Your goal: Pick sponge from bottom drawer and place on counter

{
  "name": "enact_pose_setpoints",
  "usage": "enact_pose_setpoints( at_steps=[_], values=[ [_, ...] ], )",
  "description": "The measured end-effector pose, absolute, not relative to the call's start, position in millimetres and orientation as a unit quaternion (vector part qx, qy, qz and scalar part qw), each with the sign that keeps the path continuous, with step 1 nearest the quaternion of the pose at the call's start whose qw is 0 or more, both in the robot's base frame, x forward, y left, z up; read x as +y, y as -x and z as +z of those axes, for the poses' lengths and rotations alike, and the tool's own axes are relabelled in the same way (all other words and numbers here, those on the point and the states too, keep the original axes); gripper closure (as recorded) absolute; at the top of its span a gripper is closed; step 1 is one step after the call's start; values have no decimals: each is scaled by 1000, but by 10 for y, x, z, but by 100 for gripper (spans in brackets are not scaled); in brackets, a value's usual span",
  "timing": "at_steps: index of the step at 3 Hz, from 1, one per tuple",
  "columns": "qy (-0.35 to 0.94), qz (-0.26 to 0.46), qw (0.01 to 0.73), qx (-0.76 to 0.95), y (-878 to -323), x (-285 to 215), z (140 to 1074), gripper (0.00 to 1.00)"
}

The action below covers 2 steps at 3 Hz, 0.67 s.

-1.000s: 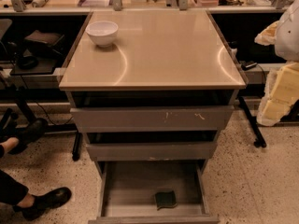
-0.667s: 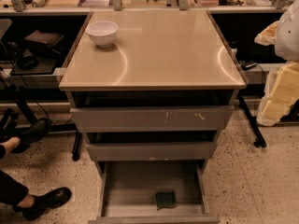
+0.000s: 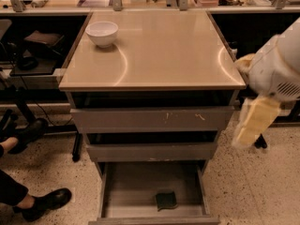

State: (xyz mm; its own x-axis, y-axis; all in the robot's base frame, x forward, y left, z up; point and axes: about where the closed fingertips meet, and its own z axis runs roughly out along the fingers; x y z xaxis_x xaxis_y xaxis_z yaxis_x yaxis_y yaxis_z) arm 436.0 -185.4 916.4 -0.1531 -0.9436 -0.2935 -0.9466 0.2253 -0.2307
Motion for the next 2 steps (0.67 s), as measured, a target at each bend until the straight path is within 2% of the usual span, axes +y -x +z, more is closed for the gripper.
enact_pose_setpoints(
  at_steps=[1,2],
  values=[
    [625,107,183,751,-4399,-1216,8019,0],
    [622,183,123,752,-4303,-553,6617,0]
  ],
)
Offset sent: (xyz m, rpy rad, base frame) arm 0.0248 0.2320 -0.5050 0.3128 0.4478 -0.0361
